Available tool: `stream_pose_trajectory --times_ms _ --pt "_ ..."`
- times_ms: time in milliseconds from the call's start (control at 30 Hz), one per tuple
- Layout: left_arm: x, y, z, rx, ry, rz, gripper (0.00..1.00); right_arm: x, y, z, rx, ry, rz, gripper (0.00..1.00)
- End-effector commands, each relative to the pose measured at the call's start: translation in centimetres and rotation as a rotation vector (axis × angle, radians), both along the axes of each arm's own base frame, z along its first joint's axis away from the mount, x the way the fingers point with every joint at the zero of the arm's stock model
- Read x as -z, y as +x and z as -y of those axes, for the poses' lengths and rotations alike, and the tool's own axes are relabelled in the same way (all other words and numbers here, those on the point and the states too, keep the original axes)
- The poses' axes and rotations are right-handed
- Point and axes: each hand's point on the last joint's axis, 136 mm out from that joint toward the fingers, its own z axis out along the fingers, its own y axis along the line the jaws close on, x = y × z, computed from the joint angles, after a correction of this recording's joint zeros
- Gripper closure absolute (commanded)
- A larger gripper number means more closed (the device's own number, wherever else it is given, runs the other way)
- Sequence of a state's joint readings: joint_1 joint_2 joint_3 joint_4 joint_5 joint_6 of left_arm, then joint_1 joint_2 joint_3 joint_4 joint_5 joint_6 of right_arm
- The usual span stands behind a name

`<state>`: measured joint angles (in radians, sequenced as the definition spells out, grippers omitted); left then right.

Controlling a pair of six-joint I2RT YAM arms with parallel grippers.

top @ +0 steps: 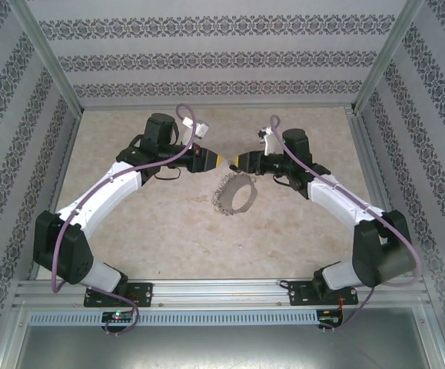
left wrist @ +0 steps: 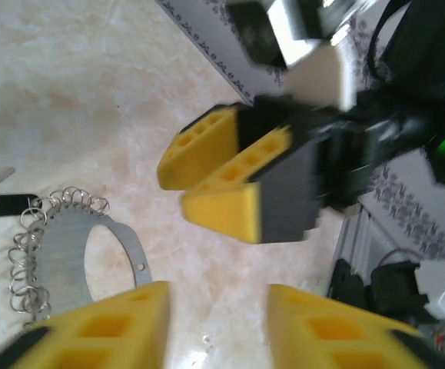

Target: Put the keys on the keyring

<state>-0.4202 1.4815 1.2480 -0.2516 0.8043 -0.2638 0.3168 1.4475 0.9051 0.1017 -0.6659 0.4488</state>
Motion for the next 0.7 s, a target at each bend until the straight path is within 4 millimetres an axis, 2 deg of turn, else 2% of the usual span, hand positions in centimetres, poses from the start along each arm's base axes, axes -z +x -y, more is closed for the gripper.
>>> stream_pose_trajectory --times_ms 0,67,133,233,367,500,667 --pt "-1.4 0.5 0.1 -0.050 -0.038 0.049 0.50 5.3 2.1 3.9 0.238 -0.079 -0.146 0.53" --pt "-0.7 0.6 -0.1 -0.067 -0.038 0.035 0.46 8.0 2.7 5.2 0.287 -0.118 -0.212 0.51" --pt "0.0 0.8 -0.3 -0.091 -0.026 0.022 0.46 10.5 3.3 5.7 0.294 -0.148 -0.273 0.51" --pt "0.7 0.9 -1.0 -0.135 -0.001 0.021 0.44 13.5 3.8 5.5 0.287 -0.187 -0.340 0.50" --pt "1.0 1.0 -1.7 -0.169 0.020 0.027 0.41 16.6 4.1 5.3 0.296 -0.227 -0.392 0.51" --pt "1.0 0.8 -1.8 -0.170 0.027 0.030 0.41 17.9 3.8 3.8 0.254 -0.232 -0.419 0.53" --pt "0.7 0.5 -2.2 -0.179 0.036 0.040 0.41 17.9 1.8 0.5 0.197 -0.198 -0.441 0.58"
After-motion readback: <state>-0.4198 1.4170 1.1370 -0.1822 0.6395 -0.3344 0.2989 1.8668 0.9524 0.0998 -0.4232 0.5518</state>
